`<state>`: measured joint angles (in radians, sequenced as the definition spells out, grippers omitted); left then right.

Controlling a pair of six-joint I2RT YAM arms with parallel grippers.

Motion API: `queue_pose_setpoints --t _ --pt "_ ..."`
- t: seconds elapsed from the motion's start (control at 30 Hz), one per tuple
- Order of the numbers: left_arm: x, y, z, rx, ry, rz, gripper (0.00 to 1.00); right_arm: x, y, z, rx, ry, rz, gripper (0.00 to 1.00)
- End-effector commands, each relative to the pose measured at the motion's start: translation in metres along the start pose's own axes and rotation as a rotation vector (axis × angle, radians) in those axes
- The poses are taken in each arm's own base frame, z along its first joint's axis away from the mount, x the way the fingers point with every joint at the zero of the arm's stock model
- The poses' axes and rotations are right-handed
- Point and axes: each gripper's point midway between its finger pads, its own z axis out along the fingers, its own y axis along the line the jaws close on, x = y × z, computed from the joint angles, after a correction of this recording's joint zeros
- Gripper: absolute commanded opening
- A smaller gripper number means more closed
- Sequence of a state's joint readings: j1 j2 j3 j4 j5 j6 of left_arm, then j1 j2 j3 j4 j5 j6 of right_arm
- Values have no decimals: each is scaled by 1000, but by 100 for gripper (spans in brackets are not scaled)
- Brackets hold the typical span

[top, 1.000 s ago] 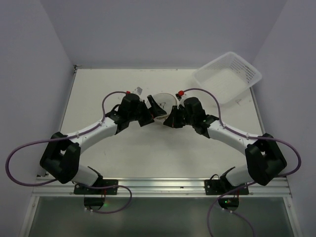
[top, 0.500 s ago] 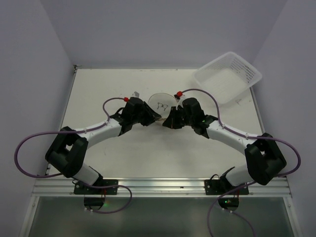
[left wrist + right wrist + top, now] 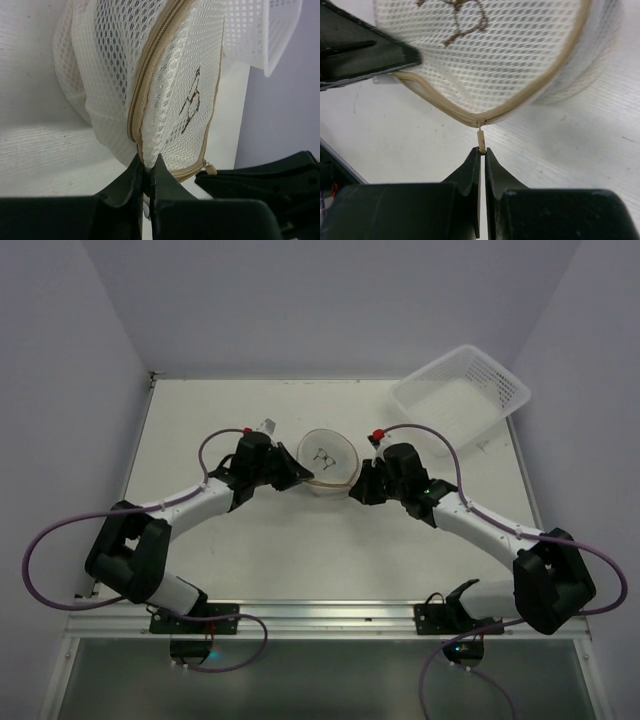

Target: Unzip the laundry bag and remove the bra

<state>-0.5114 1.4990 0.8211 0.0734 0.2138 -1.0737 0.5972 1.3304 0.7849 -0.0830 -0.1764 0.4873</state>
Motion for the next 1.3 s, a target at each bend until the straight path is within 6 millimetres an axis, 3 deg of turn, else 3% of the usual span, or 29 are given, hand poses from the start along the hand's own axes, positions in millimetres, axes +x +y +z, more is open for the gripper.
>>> queue_pose_setpoints --t 0.0,0.1,0.2,0.23,0.27,0.33,0.37,0.47,0.5,0.53,0.57,0.8,0.9,1.1,1.27 --pt "-8 6 -16 34 57 158 0 -14 -32 -13 110 -52 -24 0" --pt "-15 22 -22 51 111 274 0 -14 -43 -14 151 -48 -33 0" --pt "-19 23 -17 70 179 333 0 -18 -34 -13 111 -40 -61 0" --pt "-17 38 -11 33 225 356 0 -21 -29 -13 88 -44 -64 0" --pt "-33 21 -7 50 208 388 0 -20 -21 -11 45 -31 -54 0" --pt "-40 21 4 40 229 402 0 -23 -10 -8 -3 -30 -44 0" --pt "-54 4 7 69 202 418 0 -23 -6 -5 -21 -22 -40 0" --pt "-61 -7 14 87 211 411 0 -25 3 -2 -60 -33 -37 0" --pt "-65 -15 13 102 210 406 0 -25 1 -1 -54 -44 -28 2" --pt "-63 -16 11 107 217 399 0 -30 3 -1 -65 -68 -33 11" --pt "-61 -17 10 116 223 396 0 -28 3 0 -70 -66 -39 29" --pt "-42 -16 2 160 273 334 0 -24 19 17 -201 -43 -100 61" --pt "-39 -13 1 160 280 311 0 -21 18 27 -227 -34 -110 67" --pt "-34 -14 -2 187 298 280 0 -20 7 41 -254 -12 -106 69" --pt "-34 -16 -3 206 293 269 0 -18 9 47 -293 19 -121 68"
